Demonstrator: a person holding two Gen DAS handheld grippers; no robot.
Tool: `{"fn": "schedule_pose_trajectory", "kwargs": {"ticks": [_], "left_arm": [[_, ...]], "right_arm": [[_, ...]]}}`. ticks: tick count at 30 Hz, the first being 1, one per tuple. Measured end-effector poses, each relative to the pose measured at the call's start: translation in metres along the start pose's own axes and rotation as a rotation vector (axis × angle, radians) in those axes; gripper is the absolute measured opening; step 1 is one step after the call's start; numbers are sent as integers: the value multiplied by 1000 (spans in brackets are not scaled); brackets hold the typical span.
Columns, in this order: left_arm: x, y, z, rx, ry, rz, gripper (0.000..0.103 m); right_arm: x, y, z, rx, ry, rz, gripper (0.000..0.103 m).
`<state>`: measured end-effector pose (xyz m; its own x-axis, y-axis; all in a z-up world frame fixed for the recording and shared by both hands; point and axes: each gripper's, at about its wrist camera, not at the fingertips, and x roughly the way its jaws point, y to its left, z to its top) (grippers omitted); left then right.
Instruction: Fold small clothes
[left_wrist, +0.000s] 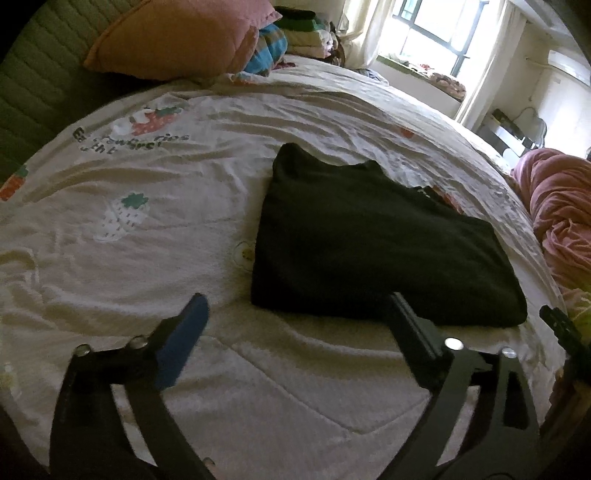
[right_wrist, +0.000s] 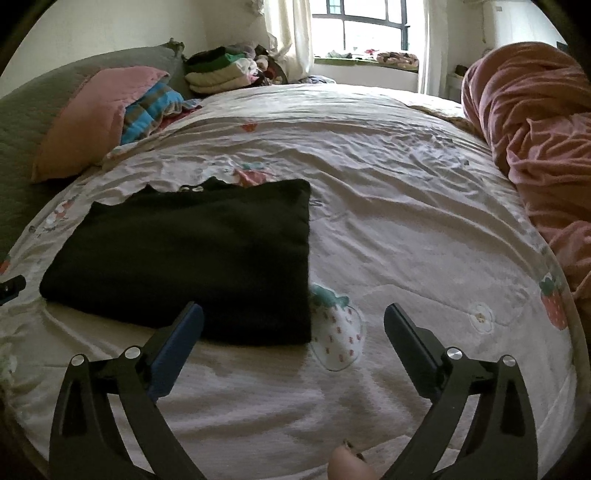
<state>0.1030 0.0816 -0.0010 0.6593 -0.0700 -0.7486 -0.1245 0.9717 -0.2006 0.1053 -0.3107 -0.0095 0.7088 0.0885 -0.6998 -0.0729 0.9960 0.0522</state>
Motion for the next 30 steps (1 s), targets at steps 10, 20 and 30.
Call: {"fn": "schedule_pose_trajectory", "kwargs": {"ticks": [10, 20, 30], "left_arm": [[-15, 12, 0, -6, -39, 34, 93], [-23, 33, 1, -21, -72, 96, 93], [-25, 60, 2, -70, -85, 119, 93]], "right_arm": [[-12, 37, 6, -58, -21, 58, 98], [-11, 90, 6, -153, -19, 115, 98], [-4, 145, 1, -259, -7, 160, 98]]}}
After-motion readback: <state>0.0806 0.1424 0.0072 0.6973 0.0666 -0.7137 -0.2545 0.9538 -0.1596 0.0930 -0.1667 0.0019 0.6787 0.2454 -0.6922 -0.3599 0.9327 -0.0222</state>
